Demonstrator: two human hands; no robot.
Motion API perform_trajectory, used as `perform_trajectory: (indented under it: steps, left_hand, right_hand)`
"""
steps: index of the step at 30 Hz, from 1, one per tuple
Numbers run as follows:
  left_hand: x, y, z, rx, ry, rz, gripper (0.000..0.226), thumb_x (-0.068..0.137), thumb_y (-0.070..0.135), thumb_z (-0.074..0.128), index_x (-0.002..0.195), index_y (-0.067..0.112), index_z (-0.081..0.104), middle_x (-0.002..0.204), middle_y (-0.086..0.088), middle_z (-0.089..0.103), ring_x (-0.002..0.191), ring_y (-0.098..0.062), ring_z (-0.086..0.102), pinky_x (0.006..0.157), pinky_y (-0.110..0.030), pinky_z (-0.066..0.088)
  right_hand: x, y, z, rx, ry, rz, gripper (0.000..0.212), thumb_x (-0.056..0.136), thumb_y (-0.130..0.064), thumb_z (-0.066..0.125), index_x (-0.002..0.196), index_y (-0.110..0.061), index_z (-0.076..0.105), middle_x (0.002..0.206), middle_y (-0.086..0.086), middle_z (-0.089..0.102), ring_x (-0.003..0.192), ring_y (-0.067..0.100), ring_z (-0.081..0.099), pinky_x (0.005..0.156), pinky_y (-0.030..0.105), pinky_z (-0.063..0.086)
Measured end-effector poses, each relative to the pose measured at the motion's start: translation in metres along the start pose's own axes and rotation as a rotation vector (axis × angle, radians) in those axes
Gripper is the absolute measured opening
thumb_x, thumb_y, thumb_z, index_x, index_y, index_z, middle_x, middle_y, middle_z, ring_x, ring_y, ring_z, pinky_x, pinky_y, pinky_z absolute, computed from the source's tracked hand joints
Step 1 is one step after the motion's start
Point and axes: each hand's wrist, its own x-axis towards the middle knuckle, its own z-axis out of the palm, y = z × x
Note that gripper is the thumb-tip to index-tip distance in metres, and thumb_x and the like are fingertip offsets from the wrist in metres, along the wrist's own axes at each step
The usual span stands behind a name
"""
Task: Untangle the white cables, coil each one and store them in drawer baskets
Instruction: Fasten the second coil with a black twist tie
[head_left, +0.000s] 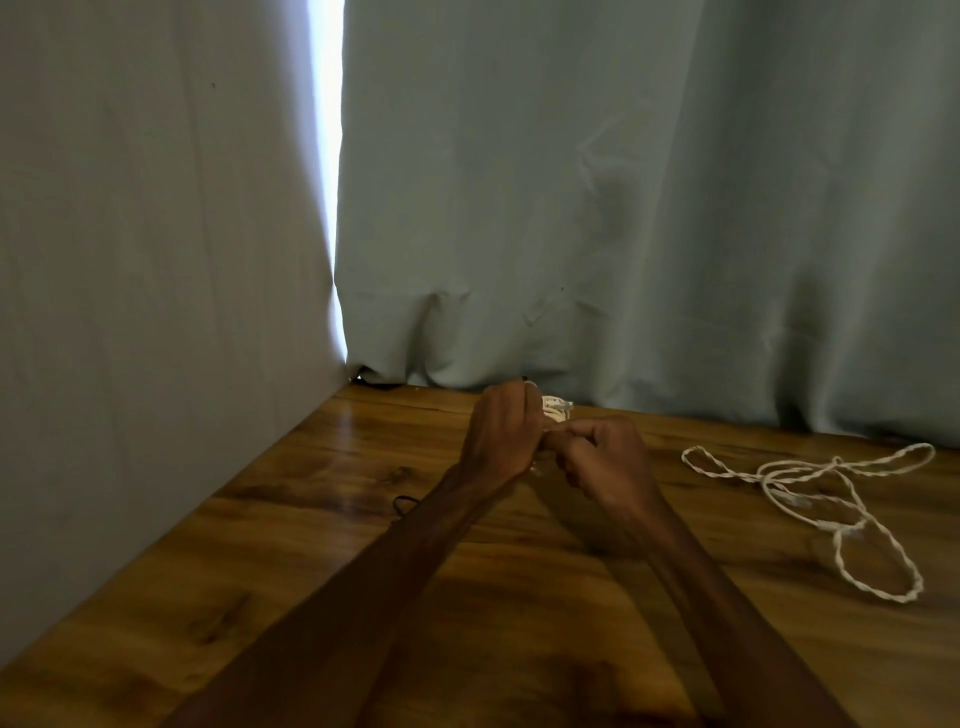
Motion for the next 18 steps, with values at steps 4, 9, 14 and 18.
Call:
perform_trajectory:
  steps: [4, 9, 14, 18]
  left_hand:
    - [-0.003, -0.009, -0.006, -0.028, -0.165, -0.067, 0.023, 0.088, 0.008, 0.045, 0.094, -0.004, 0.064, 0.078, -0.015, 0.064, 0.064, -0.027, 0.064, 0.056, -0.03, 0.049]
    - [0.005, -0.007, -0.018, -0.162, -0.138, -0.161, 0.016, 0.098, 0.006, 0.05, 0.085, 0.006, 0.059, 0.069, 0.0, 0.054, 0.06, -0.012, 0.051, 0.055, -0.023, 0.041]
    - [-0.005, -0.024, 0.007, -0.146, -0.11, -0.113, 0.019, 0.084, 0.006, 0.049, 0.101, -0.002, 0.054, 0.079, -0.019, 0.065, 0.065, -0.032, 0.065, 0.055, -0.032, 0.051]
    - [-0.004, -0.015, -0.006, -0.135, -0.082, -0.072, 0.01, 0.084, 0.01, 0.047, 0.093, 0.006, 0.047, 0.073, -0.016, 0.061, 0.061, -0.029, 0.062, 0.053, -0.03, 0.047]
  right_hand:
    - [-0.003, -0.008, -0.002, 0.074, -0.088, -0.008, 0.033, 0.094, -0.015, 0.064, 0.062, -0.014, 0.074, 0.044, -0.009, 0.054, 0.042, 0.003, 0.042, 0.049, 0.015, 0.034]
    - [-0.001, -0.011, -0.005, 0.051, -0.096, -0.076, 0.031, 0.096, -0.019, 0.064, 0.069, -0.011, 0.075, 0.046, -0.008, 0.054, 0.043, 0.006, 0.042, 0.053, 0.025, 0.034]
    - [0.003, -0.008, -0.007, -0.099, -0.14, -0.171, 0.036, 0.092, -0.011, 0.067, 0.059, -0.021, 0.073, 0.07, -0.002, 0.066, 0.068, 0.012, 0.059, 0.065, 0.024, 0.042]
    - [0.001, -0.007, -0.002, -0.094, -0.098, -0.261, 0.026, 0.091, -0.01, 0.069, 0.068, -0.015, 0.079, 0.102, -0.009, 0.065, 0.097, -0.002, 0.06, 0.072, 0.012, 0.045]
